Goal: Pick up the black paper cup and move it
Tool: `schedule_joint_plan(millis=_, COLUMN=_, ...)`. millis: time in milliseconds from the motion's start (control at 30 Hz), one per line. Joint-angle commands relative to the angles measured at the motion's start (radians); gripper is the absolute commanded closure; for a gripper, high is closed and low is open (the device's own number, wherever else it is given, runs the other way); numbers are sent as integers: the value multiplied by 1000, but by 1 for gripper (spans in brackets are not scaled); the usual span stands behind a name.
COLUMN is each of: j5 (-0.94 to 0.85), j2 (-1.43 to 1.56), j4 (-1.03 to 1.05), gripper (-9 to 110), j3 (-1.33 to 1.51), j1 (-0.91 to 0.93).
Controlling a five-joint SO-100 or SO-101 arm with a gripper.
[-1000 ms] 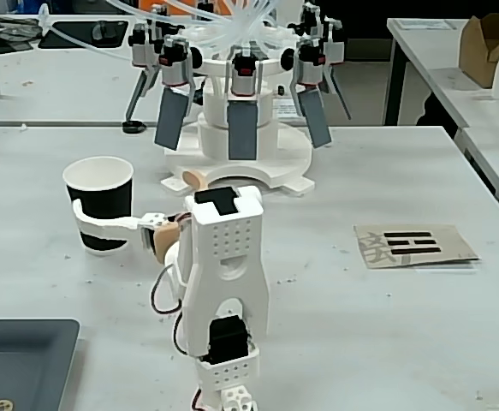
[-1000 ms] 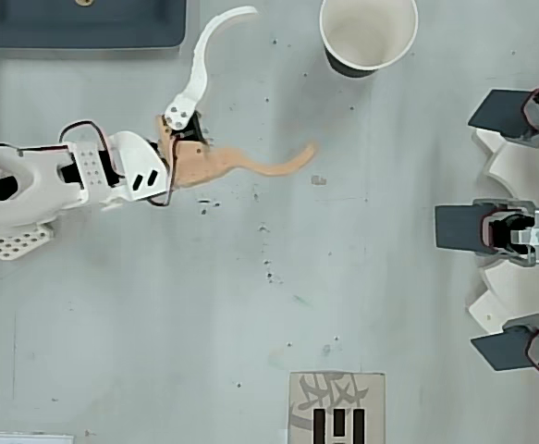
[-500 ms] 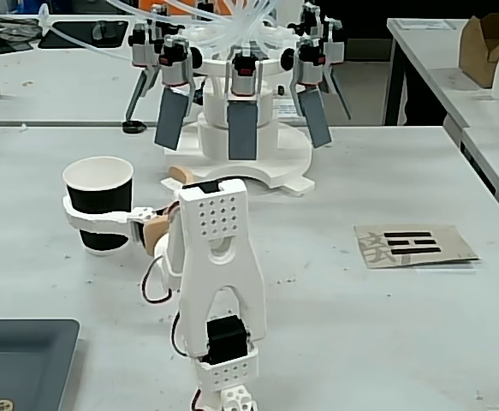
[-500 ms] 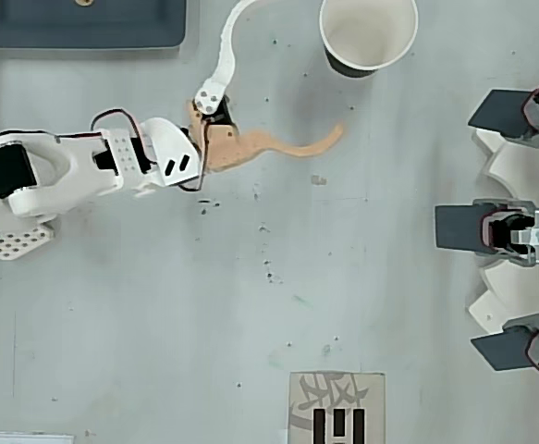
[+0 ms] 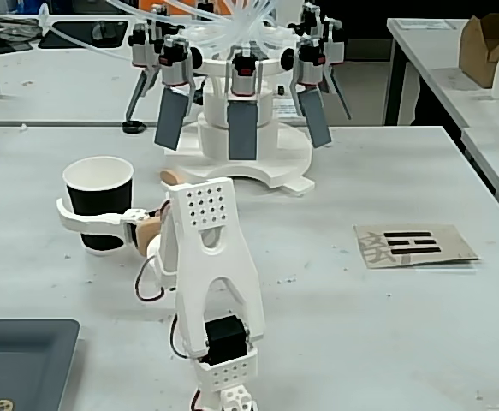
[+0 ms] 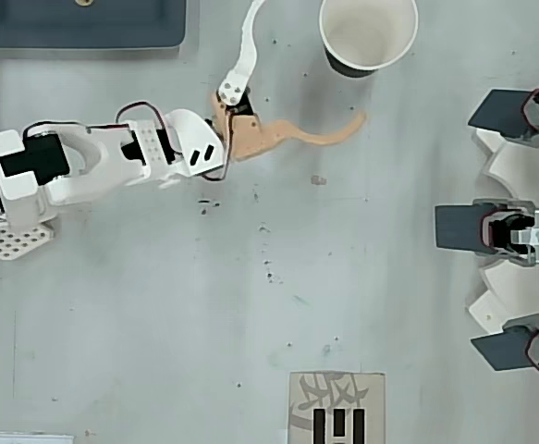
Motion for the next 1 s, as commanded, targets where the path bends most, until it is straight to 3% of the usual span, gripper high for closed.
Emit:
schedule_joint_plan(millis=0, j5=9, j2=-5, j4=11, gripper=52, j3=-74, j1=-18)
schedule_joint_plan(millis=967, j5=51, j2=-327, j4=224, gripper=52, j3=-618, j1=-55)
